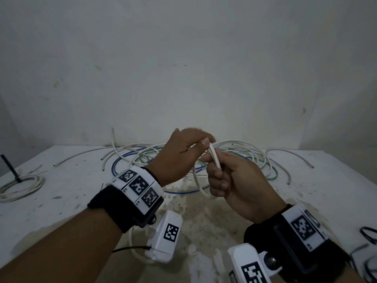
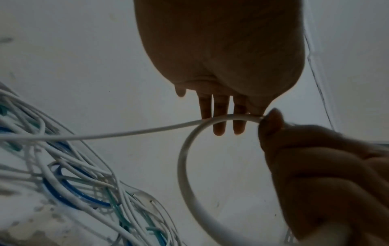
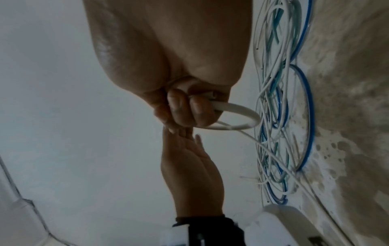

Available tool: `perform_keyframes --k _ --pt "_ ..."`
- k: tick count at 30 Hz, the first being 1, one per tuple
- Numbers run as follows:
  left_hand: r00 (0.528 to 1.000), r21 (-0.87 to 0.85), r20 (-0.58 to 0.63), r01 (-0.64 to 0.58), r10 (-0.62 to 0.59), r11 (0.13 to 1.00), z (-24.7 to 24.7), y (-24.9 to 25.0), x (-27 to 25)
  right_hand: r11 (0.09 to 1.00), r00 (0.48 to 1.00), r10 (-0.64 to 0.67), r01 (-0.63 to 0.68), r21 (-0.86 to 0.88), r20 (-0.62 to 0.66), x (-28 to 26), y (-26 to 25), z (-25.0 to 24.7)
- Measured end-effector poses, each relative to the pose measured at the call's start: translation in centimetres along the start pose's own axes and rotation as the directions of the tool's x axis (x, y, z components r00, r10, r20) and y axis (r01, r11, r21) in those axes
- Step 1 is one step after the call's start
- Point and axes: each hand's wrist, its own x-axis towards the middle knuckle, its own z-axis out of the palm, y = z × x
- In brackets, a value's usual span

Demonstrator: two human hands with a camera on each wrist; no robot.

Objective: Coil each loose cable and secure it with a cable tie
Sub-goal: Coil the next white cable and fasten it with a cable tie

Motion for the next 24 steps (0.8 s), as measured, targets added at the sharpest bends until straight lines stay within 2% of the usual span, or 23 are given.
perform_keyframes --k 4,8,14,18,21,24 --pt "0.989 0.105 -0.051 -0.136 0.142 0.985 0.5 0.1 1.4 0.999 1.0 0.0 0.0 0.04 0.003 -0.7 -0.9 -0.6" --pt "0.979 0.126 -0.073 -0.182 0.192 0.975 1.3 0.9 2.6 0.996 0.999 -0.034 0.035 0.083 -0.005 -1.5 -1.7 -0.9" --pt "0.977 0.146 -0.087 -0.18 0.194 0.973 1.8 0.7 3.4 0.998 1.0 -0.028 0.028 0.049 -0.007 -2.2 -2.3 -1.5" --pt "0.985 0.134 -0.111 -0.116 0.132 0.984 1.7 -0.2 3.0 0.991 0.999 -0.038 0.036 0.131 0.011 -2.8 -4.4 -1.6" --pt "0.99 0.236 -0.088 -0.089 0.112 0.968 1.3 -1.4 2.7 0.973 0.993 -0.115 0.119 0.198 -0.032 -3.0 -7.8 -2.2" --pt "0.994 0.318 -0.068 -0.063 0.089 0.946 1.3 -2.9 2.0 0.933 0.968 -0.208 0.238 0.269 -0.137 -2.9 -11.2 -3.8"
